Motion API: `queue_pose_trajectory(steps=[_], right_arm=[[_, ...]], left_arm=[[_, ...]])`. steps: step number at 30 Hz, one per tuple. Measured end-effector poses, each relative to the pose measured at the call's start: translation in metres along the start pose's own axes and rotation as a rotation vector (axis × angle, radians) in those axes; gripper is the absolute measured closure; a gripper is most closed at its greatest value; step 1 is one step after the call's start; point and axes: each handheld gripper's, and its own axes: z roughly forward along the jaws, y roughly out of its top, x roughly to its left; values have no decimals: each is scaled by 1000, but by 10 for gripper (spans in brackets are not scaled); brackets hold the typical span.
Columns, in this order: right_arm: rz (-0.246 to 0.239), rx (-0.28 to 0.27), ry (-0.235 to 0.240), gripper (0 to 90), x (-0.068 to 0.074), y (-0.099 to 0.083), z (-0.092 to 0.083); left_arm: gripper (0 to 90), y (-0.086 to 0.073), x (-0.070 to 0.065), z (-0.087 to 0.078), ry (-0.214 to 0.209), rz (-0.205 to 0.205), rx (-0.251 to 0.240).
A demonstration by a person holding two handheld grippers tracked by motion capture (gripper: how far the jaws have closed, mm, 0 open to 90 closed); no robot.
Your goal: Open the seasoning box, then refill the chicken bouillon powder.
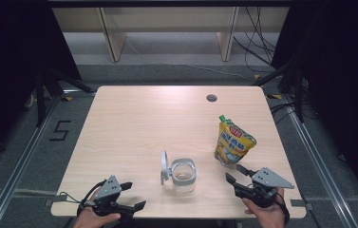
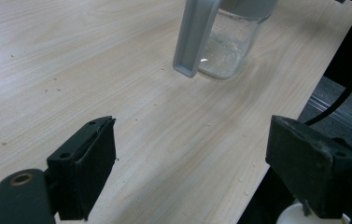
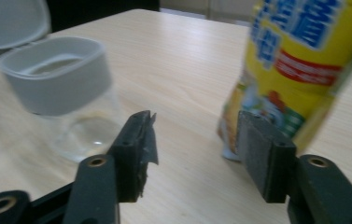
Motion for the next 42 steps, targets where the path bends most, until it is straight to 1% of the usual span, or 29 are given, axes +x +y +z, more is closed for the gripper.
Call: queue_pose_trajectory(steps=[1, 2, 3, 5, 8, 13, 14, 15, 16, 17, 19, 20, 21, 22, 26, 27, 28, 29, 30, 31, 32, 33, 34, 35, 36, 37, 38, 39, 42], right_arm=[[43, 9, -25, 430, -5, -3, 0], [43, 9, -25, 430, -5, -3, 0], [76, 24, -42, 407, -12, -6, -1], [77, 23, -55, 379, -20, -9, 1], [116, 33, -83, 348, -27, -13, 2], [118, 27, -98, 296, -42, -18, 7], [161, 55, -92, 285, -41, -18, 7], [163, 52, -100, 284, -41, -19, 9], [125, 49, -94, 278, -45, -19, 9], [130, 38, -88, 262, -45, -18, 9], [113, 35, -94, 240, -45, -18, 11], [155, 31, -91, 234, -42, -18, 12], [98, 33, -92, 224, -46, -19, 13], [131, 41, -93, 207, -44, -18, 13], [101, 34, -91, 180, -47, -19, 18], [133, 28, -90, 181, -44, -18, 19], [110, 28, -95, 182, -47, -18, 19], [112, 23, -97, 180, -47, -18, 21], [101, 19, -91, 177, -49, -19, 23], [130, 30, -98, 174, -47, -19, 24], [102, 32, -103, 173, -50, -19, 25], [136, 42, -100, 167, -48, -19, 27], [119, 48, -106, 166, -50, -19, 27], [91, 29, -105, 166, -53, -19, 29], [91, 29, -105, 166, -53, -19, 29], [120, 37, -108, 165, -51, -19, 30], [81, 16, -100, 164, -56, -19, 32], [119, 24, -115, 163, -53, -18, 32], [120, 24, -115, 161, -55, -18, 36]], left_arm=[[154, 0, 1, 1, -3, 19, -9], [154, 0, 1, 1, -3, 19, -9], [154, 0, 1, 1, 2, 16, 8], [154, 1, -1, 2, -12, 1, 1], [154, 2, 1, 3, -15, 28, 5], [154, 2, 1, 3, -12, 19, -18], [154, 2, 1, 2, -10, 21, -15], [154, 2, 0, 2, -3, -3, -5], [154, 2, 0, 1, -1, 2, -4], [154, 1, 0, 2, -6, -3, -11], [154, 2, 0, 2, -6, 25, 3], [154, 2, 0, 2, -6, 25, 3], [153, 1, -2, 3, -11, -6, -7], [154, 1, -2, 3, -11, -6, -7], [154, 1, -2, 5, -13, 10, -15], [154, 0, -1, 5, -9, 24, -16], [154, 0, -1, 4, 1, -1, 4], [154, 1, -2, 3, -5, -3, 0], [154, 1, 1, 3, -9, 29, -3], [154, 1, 1, 3, -7, 27, -4], [154, 1, 0, 3, -8, 10, -6], [154, 1, 0, 3, -10, 12, -6], [154, 1, 2, 2, 0, 51, 10], [154, 1, -1, 4, -7, 17, -15], [154, 1, -1, 4, -7, 17, -15], [154, 1, -1, 2, 6, 16, 29], [154, 1, -3, 3, -6, -1, 2], [154, 1, 1, 1, -1, 60, 25], [154, 0, -1, 2, -7, 42, 6]])
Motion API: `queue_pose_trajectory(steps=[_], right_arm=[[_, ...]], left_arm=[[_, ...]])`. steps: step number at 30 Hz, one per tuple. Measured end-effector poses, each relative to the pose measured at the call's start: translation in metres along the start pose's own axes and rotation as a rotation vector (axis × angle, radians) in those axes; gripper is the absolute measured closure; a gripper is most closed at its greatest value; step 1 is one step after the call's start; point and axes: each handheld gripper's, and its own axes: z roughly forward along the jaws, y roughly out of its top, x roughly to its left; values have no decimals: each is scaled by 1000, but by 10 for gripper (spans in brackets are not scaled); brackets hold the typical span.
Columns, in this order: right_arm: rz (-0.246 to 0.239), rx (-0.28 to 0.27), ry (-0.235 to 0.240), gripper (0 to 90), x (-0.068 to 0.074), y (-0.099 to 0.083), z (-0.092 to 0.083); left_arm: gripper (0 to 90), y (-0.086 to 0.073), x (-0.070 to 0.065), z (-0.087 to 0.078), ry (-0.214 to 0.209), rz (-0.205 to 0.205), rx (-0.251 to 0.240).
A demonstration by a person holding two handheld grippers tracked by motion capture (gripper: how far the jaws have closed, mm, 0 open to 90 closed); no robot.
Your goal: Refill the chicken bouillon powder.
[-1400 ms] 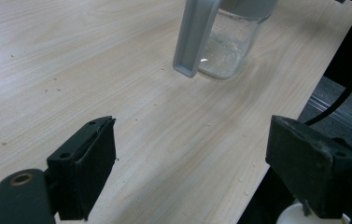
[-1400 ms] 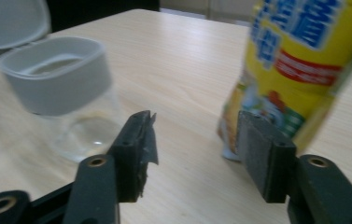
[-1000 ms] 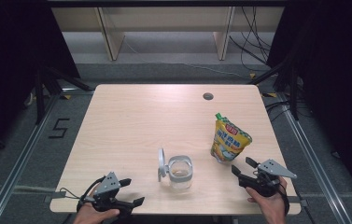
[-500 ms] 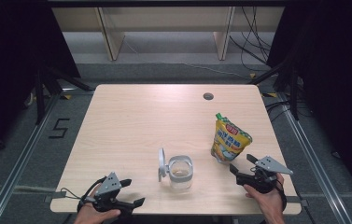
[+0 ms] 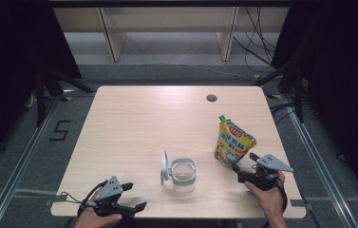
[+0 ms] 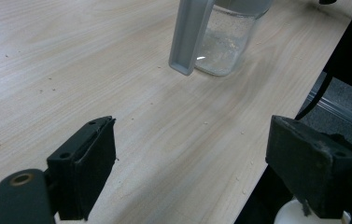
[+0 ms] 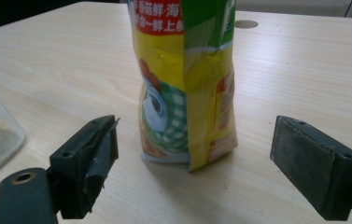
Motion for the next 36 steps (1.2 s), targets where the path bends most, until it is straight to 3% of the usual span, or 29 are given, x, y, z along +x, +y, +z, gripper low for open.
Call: queue_pose_trajectory(steps=[1, 3, 5, 6, 7, 8, 9, 10, 11, 12, 14, 15, 16, 17, 20, 22, 23, 25, 26, 28, 29, 31, 32, 33, 36], right_arm=[[40, 2, 5, 161, 2, 0, 1], [36, -4, 11, 159, 2, 2, 3], [-12, -24, 17, 159, 0, 3, 7], [-12, -24, 17, 159, 0, 3, 7], [11, -10, 13, 159, 2, 4, 6], [-11, -22, 22, 159, 0, 4, 9], [16, -32, 13, 159, 2, 4, 11], [6, -37, 27, 159, 0, 5, 13], [-9, -29, 10, 159, 0, 5, 15], [-53, -54, 6, 158, -3, 6, 18], [-49, -83, 6, 159, -1, 7, 23], [-44, -67, 9, 158, -2, 9, 23], [-26, -85, 21, 159, 0, 10, 26], [-45, -91, 19, 158, -3, 11, 28], [-32, -85, 3, 159, -2, 11, 31], [-50, -79, 3, 159, -3, 11, 33], [-71, -92, 7, 159, -4, 10, 36], [-42, -89, 11, 159, -3, 10, 38], [-75, -112, 7, 160, -6, 10, 41], [-49, -78, 13, 163, -2, 11, 41], [-52, -99, 23, 164, -2, 11, 43], [-71, -112, 15, 167, -3, 11, 44], [-33, -94, 26, 178, 1, 11, 44], [-57, -101, 34, 187, -1, 12, 45], [-47, -135, 23, 199, 0, 12, 49]], left_arm=[[154, 0, 0, 0, 3, 3, -1], [154, -1, -1, 0, 8, -22, 14], [154, -1, -1, 1, 7, -20, 20], [154, -1, -1, 1, 7, -20, 20], [154, -1, 0, 1, 7, 11, 20], [154, -1, -2, 2, -1, -13, -2], [154, -1, -2, 3, -2, -13, -7], [154, -1, 1, 2, 4, 21, 12], [154, -1, 0, 2, 2, 8, 16], [154, -1, 0, 2, -2, 1, 18], [154, -1, -1, 3, -3, -1, 21], [154, -2, -2, 4, 0, -26, 16], [154, -1, -2, 4, -6, -14, 22], [154, -1, -1, 4, -8, -9, 24], [155, -2, -2, 4, 4, -14, 15], [155, -2, -2, 4, -5, -23, -1], [155, 0, -1, 2, -4, -9, 20], [155, -1, -1, 3, 1, 3, 19], [155, -1, -1, 3, 0, 7, 14], [155, 0, 1, 2, 7, 32, 28], [155, -1, -2, 4, -4, -1, 0], [155, -1, 0, 2, -2, 12, 23], [155, -1, -1, 2, -1, 1, 22], [155, -1, -1, 2, 0, 2, 21], [155, -1, -1, 2, 1, 8, 18]])
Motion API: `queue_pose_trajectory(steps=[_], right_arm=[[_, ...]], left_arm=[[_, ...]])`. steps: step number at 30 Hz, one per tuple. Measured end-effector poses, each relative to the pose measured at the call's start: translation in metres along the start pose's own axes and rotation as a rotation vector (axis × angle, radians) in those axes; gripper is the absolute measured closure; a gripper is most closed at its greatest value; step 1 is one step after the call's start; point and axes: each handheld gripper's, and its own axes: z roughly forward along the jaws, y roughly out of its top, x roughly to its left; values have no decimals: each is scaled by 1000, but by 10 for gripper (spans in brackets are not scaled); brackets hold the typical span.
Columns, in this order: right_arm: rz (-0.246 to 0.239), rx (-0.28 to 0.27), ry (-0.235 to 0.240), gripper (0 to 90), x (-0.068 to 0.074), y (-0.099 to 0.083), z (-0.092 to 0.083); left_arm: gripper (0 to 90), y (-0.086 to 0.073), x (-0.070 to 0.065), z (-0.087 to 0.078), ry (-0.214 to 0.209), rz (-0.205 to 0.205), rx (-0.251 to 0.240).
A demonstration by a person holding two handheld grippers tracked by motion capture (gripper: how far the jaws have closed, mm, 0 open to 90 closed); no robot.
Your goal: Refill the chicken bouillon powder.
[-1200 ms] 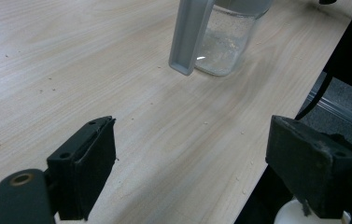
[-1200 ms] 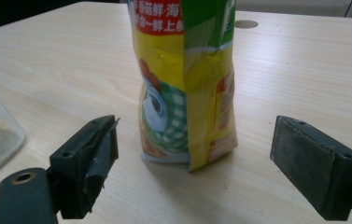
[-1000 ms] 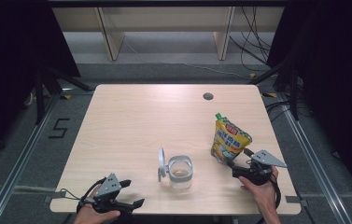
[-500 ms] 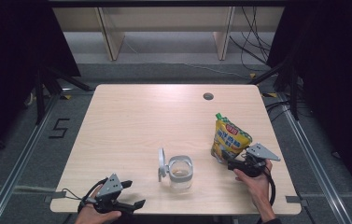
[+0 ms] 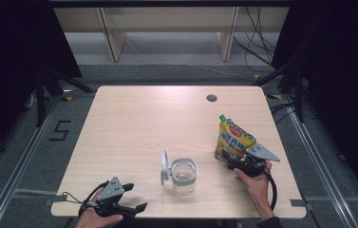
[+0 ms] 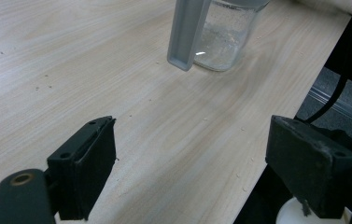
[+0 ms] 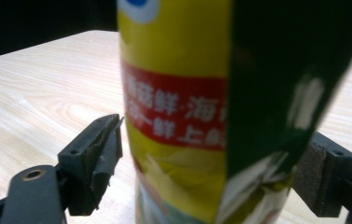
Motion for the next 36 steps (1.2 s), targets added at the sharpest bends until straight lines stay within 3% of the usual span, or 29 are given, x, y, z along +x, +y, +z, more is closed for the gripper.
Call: queue_pose_trajectory(steps=[2, 3, 4, 5, 6, 8, 9, 10, 11, 12, 13, 14, 15, 17, 18, 19, 22, 24, 25, 27, 28, 29, 30, 31, 32, 33, 34, 35, 36], right_arm=[[-40, -14, -12, 212, -3, 0, 1], [-6, 5, 8, 218, -2, 0, 1], [-22, -3, -15, 220, -3, 1, 1], [-16, -26, -14, 225, -3, 0, 3], [-17, -28, -11, 231, -3, 0, 3], [-21, -20, -11, 243, -4, 0, 5], [21, 0, 1, 251, -1, 0, 5], [-15, -28, -7, 257, -3, 0, 7], [7, 1, 5, 266, -2, 0, 7], [-6, 0, 3, 271, -2, 0, 8], [-24, -70, -31, 277, -4, -1, 12], [-24, -70, -31, 277, -4, -1, 12], [-18, -37, 16, 290, -5, 0, 10], [25, -8, -9, 304, -2, 0, 9], [19, -18, -9, 312, -2, 0, 11], [11, -24, -5, 322, -3, 0, 11], [-1, -35, 4, 360, -3, 1, 13], [-1, -38, 7, 375, -3, 3, 14], [-17, -77, -5, 377, -4, 2, 16], [10, -49, 16, 377, -2, 3, 15], [-41, -67, 10, 406, -2, 3, 19], [-31, -79, -12, 434, 0, 3, 20], [-39, -61, -1, 472, 1, 4, 19], [-85, -88, -5, 490, -1, 5, 20], [-85, -88, -5, 490, -1, 5, 20], [-142, -79, -7, 511, -2, 6, 19], [-142, -79, -7, 511, -2, 6, 19], [-97, -60, -22, 520, 1, 6, 17], [-97, -60, -22, 520, 1, 6, 17]], left_arm=[[155, -1, -2, 2, -5, -24, -21], [155, 0, -3, 1, 0, -32, -6], [155, 0, -3, 1, 5, -30, -10], [155, 0, -2, 0, 9, -19, 1], [155, 0, -3, 1, -1, -33, -8], [156, 0, -2, 0, 6, -21, 9], [156, -1, -2, 0, 6, -19, 10], [156, -1, -2, 0, 5, -15, 12], [156, -1, -2, 0, 5, -15, 12], [156, -1, -2, 1, 7, -14, 8], [156, -1, -2, 1, 6, -17, 8], [156, -1, -2, 1, 6, -17, 8], [156, -1, -3, 2, -1, -17, -14], [156, -1, -1, 2, -5, 4, -15], [156, -1, -2, 3, -6, -12, -27], [156, -1, -1, 1, -4, 6, -7], [156, 0, -1, 1, 1, 3, 7], [156, -1, -3, 2, -1, -14, -18], [156, -1, -3, 2, 0, -12, -20], [156, -1, -2, 2, 0, -5, -14], [156, -1, -1, 1, 2, 4, -7], [156, -1, -2, 2, -4, -6, -16], [156, -1, -3, 2, -5, -31, -17], [156, -1, -3, 2, -5, -23, -20], [156, -1, -3, 2, -5, -23, -20], [156, -1, -2, 2, -5, -9, -21], [157, -1, -2, 2, -5, -9, -21], [158, -1, -3, 2, -5, -16, -26], [159, -1, -3, 2, -5, -16, -26]])
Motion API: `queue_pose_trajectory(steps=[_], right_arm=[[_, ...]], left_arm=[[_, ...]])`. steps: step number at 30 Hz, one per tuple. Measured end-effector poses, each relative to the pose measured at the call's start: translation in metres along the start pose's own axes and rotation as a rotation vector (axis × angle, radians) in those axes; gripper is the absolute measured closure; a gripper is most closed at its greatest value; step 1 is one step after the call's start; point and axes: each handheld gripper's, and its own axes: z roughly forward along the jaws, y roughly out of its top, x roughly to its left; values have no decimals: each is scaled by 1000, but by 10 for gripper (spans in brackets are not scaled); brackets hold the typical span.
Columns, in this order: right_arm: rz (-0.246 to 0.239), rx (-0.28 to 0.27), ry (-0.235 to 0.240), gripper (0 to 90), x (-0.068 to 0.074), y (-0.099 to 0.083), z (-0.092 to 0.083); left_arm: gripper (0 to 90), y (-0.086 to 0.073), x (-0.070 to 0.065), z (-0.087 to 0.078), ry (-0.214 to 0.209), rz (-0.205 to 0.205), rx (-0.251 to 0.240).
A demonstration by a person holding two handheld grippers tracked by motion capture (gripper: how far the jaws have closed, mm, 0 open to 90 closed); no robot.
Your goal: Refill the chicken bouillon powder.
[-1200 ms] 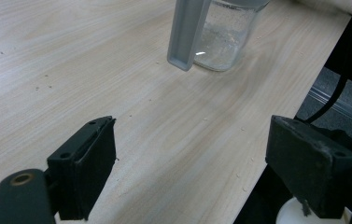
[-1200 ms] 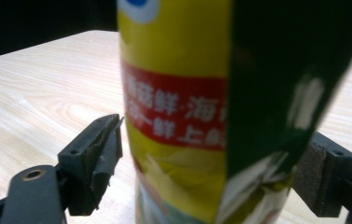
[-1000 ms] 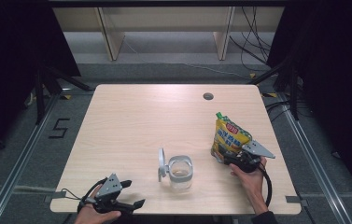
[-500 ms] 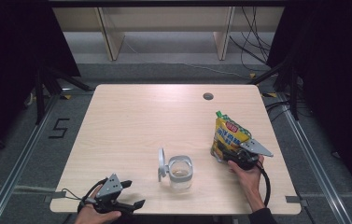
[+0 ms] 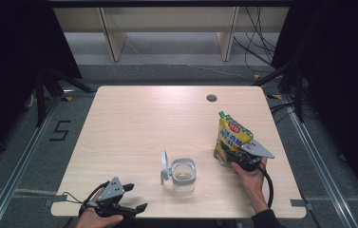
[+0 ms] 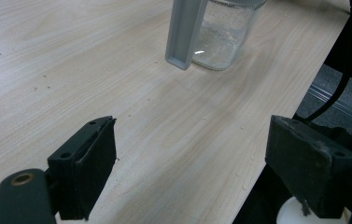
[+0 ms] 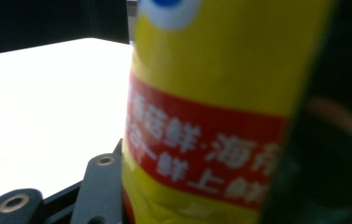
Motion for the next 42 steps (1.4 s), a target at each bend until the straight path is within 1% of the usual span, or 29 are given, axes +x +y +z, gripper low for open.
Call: queue_pose_trajectory(steps=[3, 4, 5, 6, 7, 8, 9, 10, 12, 13, 16, 17, 18, 19, 20, 21, 22, 23, 25, 26, 27, 29, 30, 31, 32, 35, 38, 41, 42], right_arm=[[-30, 20, -7, 526, 2, 5, -1], [-55, 27, -12, 528, 4, 7, -2], [-23, 42, -21, 528, 8, 7, -3], [-23, 42, -21, 528, 8, 7, -3], [-47, 46, -16, 529, 7, 8, -5], [-62, 65, -6, 531, 8, 11, -8], [-45, 59, -7, 531, 10, 11, -9], [-45, 58, -6, 531, 10, 11, -10], [-49, 61, -1, 532, 10, 13, -13], [-84, 78, -3, 532, 13, 17, -20], [-92, 62, -5, 532, 19, 23, -29], [-127, 59, -1, 532, 21, 28, -35], [-127, 59, -1, 532, 21, 28, -35], [-169, 71, 0, 532, 30, 35, -46], [-169, 71, 0, 532, 30, 35, -46], [-208, 67, 7, 532, 31, 37, -49], [-207, 65, 15, 532, 37, 40, -56], [-319, 64, 2, 532, 40, 43, -61], [-337, 74, -3, 532, 44, 44, -64], [-413, 97, -8, 532, 53, 47, -72], [-413, 97, -8, 532, 53, 47, -72], [-471, 98, -14, 532, 59, 50, -78], [-503, 103, -11, 532, 61, 51, -79], [-559, 116, -22, 533, 66, 52, -82], [-589, 125, -32, 533, 69, 53, -84], [-679, 145, -37, 532, 76, 53, -88], [-730, 161, -52, 533, 83, 53, -92], [-826, 178, -71, 533, 88, 54, -94], [-826, 178, -71, 533, 88, 54, -94]], left_arm=[[159, 1, 2, -3, 3, 25, 24], [159, 0, 1, -2, 10, 0, 17], [158, 0, 1, -2, 14, 2, 14], [159, 0, 1, -2, 14, 2, 14], [159, 1, 2, -3, 10, 21, 14], [159, 1, 1, -3, 7, 8, 8], [159, 2, 2, -3, 4, 7, 13], [159, 2, 3, -4, 6, 20, 23], [159, 1, 3, -4, 12, 10, 25], [159, 1, 3, -5, 23, 5, 33], [159, 1, 2, -4, 16, -14, 8], [159, 1, 2, -4, 16, -14, 8], [159, 1, 3, -5, 21, 9, 11], [159, 1, 3, -5, 22, -8, 11], [159, 1, 3, -5, 22, -8, 11], [159, 1, 3, -5, 25, -4, 17], [159, 1, 3, -6, 21, -6, 23], [159, 2, 6, -6, 21, 31, 22], [159, 1, 4, -5, 18, 12, 15], [159, 1, 4, -5, 20, 9, 13], [159, 1, 4, -5, 20, 10, 13], [159, 0, 4, -5, 26, -5, 18], [159, 1, 5, -5, 32, 2, 23], [159, 1, 5, -5, 32, 2, 23], [159, 1, 6, -5, 28, 21, 17], [159, 1, 6, -5, 29, 23, 16], [159, 1, 6, -5, 32, 30, 14], [159, 1, 6, -6, 35, 24, 22], [159, 1, 6, -6, 35, 24, 22]])
